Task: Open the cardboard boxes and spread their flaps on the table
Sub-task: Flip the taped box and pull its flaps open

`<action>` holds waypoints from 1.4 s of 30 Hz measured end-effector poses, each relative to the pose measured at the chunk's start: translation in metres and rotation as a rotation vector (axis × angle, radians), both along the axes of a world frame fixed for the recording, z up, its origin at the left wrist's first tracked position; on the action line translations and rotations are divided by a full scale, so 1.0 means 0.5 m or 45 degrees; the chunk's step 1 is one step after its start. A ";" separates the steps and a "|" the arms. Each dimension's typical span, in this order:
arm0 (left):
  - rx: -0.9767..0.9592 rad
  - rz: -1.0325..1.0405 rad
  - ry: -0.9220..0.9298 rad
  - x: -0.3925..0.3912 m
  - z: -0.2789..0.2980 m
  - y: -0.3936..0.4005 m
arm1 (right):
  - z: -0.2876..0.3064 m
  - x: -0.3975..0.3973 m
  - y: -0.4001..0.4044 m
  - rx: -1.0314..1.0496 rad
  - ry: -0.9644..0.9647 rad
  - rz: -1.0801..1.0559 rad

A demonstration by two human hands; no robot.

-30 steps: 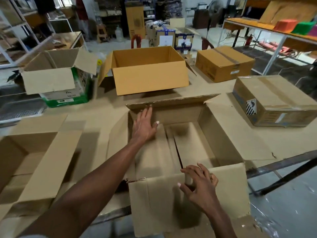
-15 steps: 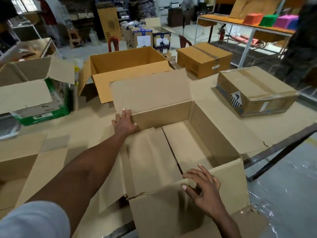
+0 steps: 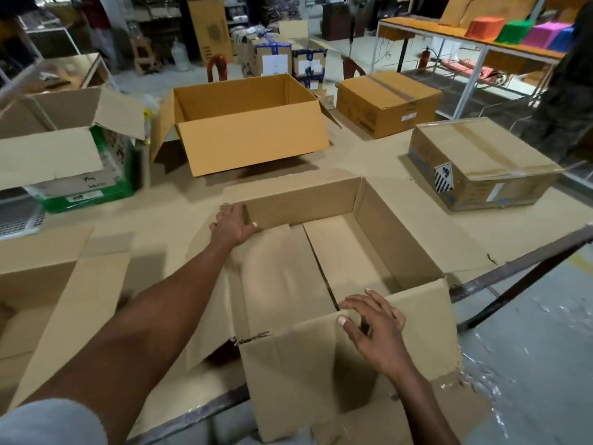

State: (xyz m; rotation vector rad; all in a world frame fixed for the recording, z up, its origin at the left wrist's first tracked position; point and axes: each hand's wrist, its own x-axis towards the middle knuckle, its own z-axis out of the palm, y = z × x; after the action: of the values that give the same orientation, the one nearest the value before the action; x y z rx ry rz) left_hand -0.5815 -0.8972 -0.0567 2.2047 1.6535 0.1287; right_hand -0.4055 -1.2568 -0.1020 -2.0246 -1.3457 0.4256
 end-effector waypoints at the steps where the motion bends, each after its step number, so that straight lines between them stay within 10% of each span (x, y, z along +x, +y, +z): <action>1: 0.013 0.025 -0.041 -0.005 -0.006 -0.029 | 0.004 0.011 0.001 0.016 0.028 0.016; 6: 0.027 0.149 -0.261 -0.062 -0.036 -0.211 | 0.035 0.105 0.012 0.043 0.298 0.010; 15: -0.040 0.419 -0.432 -0.142 -0.087 -0.473 | 0.048 0.303 0.011 -0.328 -0.092 -0.350; 30: 0.039 0.607 -0.543 -0.113 -0.103 -0.607 | 0.050 0.337 -0.042 -0.381 -0.116 -0.149; 42: 0.291 0.262 -0.755 0.029 -0.011 -0.707 | 0.093 0.303 -0.170 -0.039 0.305 -0.218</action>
State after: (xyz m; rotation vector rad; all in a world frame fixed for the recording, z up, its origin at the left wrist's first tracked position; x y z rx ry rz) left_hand -0.5668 -1.2507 -0.0621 1.8705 1.5577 0.9674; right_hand -0.2538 -1.3420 -0.0555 -2.0208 -1.0191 0.5922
